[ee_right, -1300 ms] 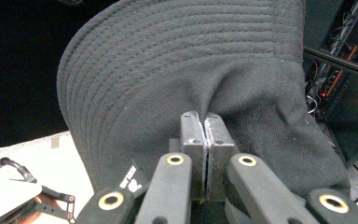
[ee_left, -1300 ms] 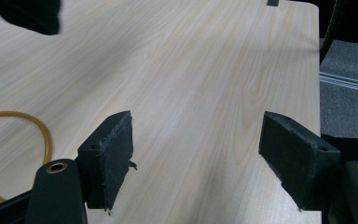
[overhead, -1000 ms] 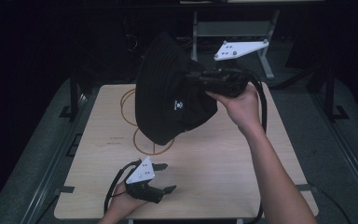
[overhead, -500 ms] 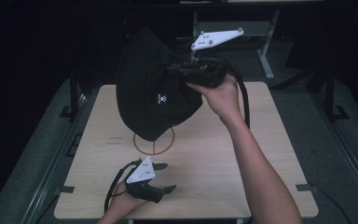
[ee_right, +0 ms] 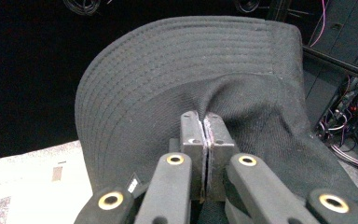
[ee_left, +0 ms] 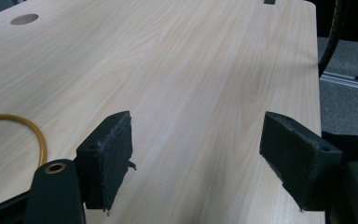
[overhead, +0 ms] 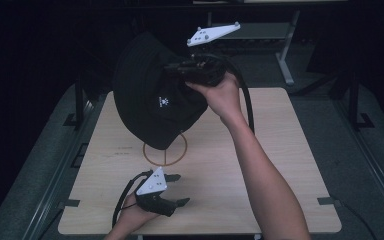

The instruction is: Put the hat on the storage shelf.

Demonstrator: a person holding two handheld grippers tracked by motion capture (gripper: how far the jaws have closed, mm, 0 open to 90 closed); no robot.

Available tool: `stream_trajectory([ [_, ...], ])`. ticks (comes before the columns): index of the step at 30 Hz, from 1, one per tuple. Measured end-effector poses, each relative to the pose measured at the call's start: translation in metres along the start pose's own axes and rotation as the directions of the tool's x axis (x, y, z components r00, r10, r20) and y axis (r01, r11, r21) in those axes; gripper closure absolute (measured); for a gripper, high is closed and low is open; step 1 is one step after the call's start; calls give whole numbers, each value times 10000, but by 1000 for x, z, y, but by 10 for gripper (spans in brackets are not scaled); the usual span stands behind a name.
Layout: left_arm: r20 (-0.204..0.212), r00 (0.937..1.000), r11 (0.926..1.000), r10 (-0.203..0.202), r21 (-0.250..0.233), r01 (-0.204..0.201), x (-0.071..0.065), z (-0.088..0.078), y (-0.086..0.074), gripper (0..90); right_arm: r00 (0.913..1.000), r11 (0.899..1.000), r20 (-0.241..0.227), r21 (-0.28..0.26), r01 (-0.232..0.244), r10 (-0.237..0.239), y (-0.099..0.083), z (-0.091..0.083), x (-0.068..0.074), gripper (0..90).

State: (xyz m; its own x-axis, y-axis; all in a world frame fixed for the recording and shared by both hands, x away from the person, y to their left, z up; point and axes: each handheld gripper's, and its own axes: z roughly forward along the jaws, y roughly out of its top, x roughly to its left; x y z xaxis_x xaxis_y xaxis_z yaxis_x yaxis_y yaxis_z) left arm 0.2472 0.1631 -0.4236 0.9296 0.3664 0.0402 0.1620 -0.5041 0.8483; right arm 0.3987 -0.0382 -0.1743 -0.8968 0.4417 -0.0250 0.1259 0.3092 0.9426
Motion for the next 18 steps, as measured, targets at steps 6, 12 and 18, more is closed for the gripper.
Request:
stream_trajectory([
  [6,35,10000,10000,18,-24,-18,0,1,1,248,10000,10000,-23,14,-28,28,4,12,-1,888],
  [12,75,10000,10000,46,7,-46,-1,1,1,248,9999,9999,-36,69,-151,151,6,25,-2,887],
  [18,96,9999,10000,45,-12,-45,0,1,1,248,9998,9997,-19,135,-213,213,9,38,-2,887],
])
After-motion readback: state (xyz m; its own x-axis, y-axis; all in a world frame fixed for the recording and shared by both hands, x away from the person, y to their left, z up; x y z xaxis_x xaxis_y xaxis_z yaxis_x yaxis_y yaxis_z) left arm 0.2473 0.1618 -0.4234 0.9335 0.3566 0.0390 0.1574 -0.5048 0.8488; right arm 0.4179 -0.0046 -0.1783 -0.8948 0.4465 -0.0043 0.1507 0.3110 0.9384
